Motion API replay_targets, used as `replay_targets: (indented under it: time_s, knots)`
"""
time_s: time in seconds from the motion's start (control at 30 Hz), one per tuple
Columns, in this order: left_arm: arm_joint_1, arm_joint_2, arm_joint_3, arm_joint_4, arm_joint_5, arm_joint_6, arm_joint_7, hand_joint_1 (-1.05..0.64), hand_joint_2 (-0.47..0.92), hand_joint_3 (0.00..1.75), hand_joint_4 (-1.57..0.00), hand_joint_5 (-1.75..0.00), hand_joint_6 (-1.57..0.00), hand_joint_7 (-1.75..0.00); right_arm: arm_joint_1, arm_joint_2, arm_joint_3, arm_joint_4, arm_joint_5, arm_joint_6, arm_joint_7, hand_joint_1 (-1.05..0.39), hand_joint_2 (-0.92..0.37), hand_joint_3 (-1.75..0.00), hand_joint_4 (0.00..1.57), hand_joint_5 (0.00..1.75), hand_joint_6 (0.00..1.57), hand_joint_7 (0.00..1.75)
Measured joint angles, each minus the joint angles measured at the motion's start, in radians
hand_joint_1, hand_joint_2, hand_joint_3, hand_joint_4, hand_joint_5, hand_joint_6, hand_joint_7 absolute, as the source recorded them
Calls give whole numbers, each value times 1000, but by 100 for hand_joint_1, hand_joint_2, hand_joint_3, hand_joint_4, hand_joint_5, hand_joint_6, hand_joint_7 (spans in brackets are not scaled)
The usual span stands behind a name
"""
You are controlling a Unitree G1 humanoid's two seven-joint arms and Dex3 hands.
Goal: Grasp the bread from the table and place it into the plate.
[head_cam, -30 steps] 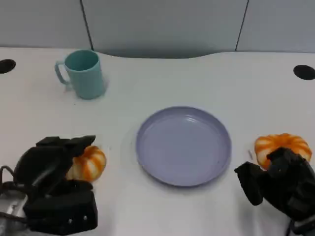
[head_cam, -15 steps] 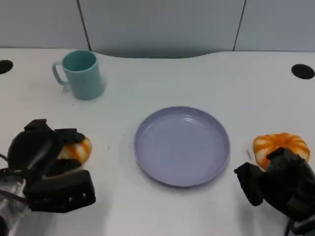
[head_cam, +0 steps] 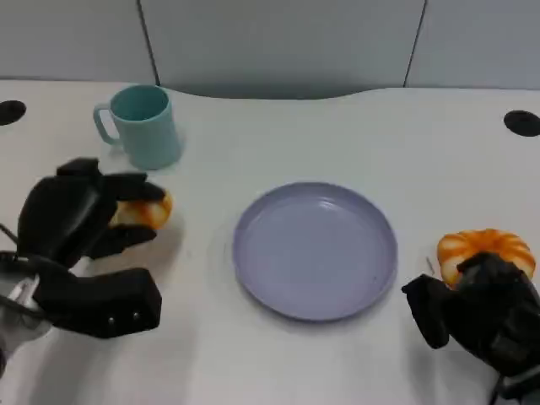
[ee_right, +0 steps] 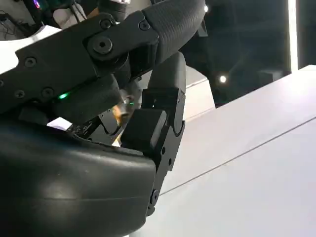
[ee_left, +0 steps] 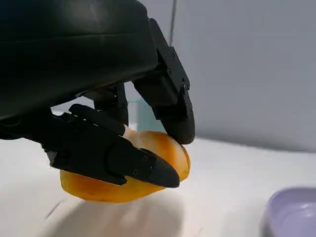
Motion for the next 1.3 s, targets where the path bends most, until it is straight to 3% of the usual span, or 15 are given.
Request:
replay_targets:
  time_s: [0.17, 0.3, 0.47, 0.53, 0.57, 0.67, 0.9, 0.97, 1.0, 1.03, 1.07, 1.13, 1.23, 1.3]
  knots:
    - [-21, 8, 0, -78, 3, -64, 26, -30, 92, 2, -62, -135, -83, -56, -6, 2, 1, 11, -3, -19, -8, -41, -84, 0, 91, 175, 112, 55]
    - [-39, 0, -4, -98, 13, -84, 33, -30, 92, 1, -65, -132, -85, -56, -22, 6, -3, 38, -3, -55, -8, -40, -85, 0, 90, 175, 116, 39]
    - [-68, -88, -50, -65, 49, -117, 56, -31, 92, 0, -72, -113, -85, -53, -33, 37, -8, 47, 3, -70, -2, -42, -82, -1, 91, 175, 124, 30]
    - [-82, -119, -66, -51, 56, -131, 56, -30, 92, 0, -72, -105, -84, -52, -34, 44, -5, 48, 2, -77, 3, -40, -88, -1, 77, 175, 79, 135]
    - [-92, -135, -75, -39, 59, -132, 56, -30, 91, 0, -72, -104, -84, -51, -34, 44, -2, 48, 0, -93, 14, -39, -89, -1, 75, 175, 70, 154]
    - [-132, -189, -108, -3, 78, -136, 48, -27, 90, 0, -74, -98, -85, -48, -35, 52, 6, 48, -7, -158, 41, -41, -90, -1, 76, 175, 66, 172]
    - [-152, -280, -164, 36, 90, -148, 27, -27, 89, 1, -76, -89, -88, -39, -50, 72, 7, 54, -9, -171, 64, -44, -87, 0, 86, 175, 71, 175]
    - [-153, -284, -164, 39, 80, -152, -3, -45, 92, 9, -51, -81, -59, -21, -58, 75, 6, 54, -4, -168, 66, -44, -87, 0, 88, 175, 72, 175]
    - [-155, -285, -162, 43, 72, -153, -37, -66, 92, 27, -21, -60, -24, -9, -59, 76, 7, 52, -3, -168, 65, -44, -88, -1, 88, 175, 72, 175]
    - [-155, -284, -156, 46, 57, -152, -91, -71, 92, 32, -13, -54, -16, -6, -59, 77, 8, 52, -3, -168, 65, -44, -88, -1, 88, 175, 72, 175]
    - [-156, -284, -147, 47, 32, -146, -174, -86, 92, 47, -5, -22, -6, -2, -59, 78, 9, 52, -3, -168, 65, -43, -88, -1, 88, 175, 71, 175]
    - [-156, -282, -128, 47, -16, -129, -334, -101, 92, 67, -1, -5, -1, 0, -59, 78, 9, 52, -3, -167, 65, -44, -87, 0, 88, 175, 70, 175]
    - [-155, -274, -79, 30, -113, -104, -557, -104, 92, 77, 0, 0, 0, 0, -60, 79, 10, 52, -5, -179, 58, -42, -87, 0, 88, 175, 70, 175]
    - [-154, -264, -52, 3, -158, -95, -634, -105, 92, 79, 0, 0, 0, 0, -60, 78, 11, 52, -5, -169, 52, -42, -87, 0, 88, 175, 69, 175]
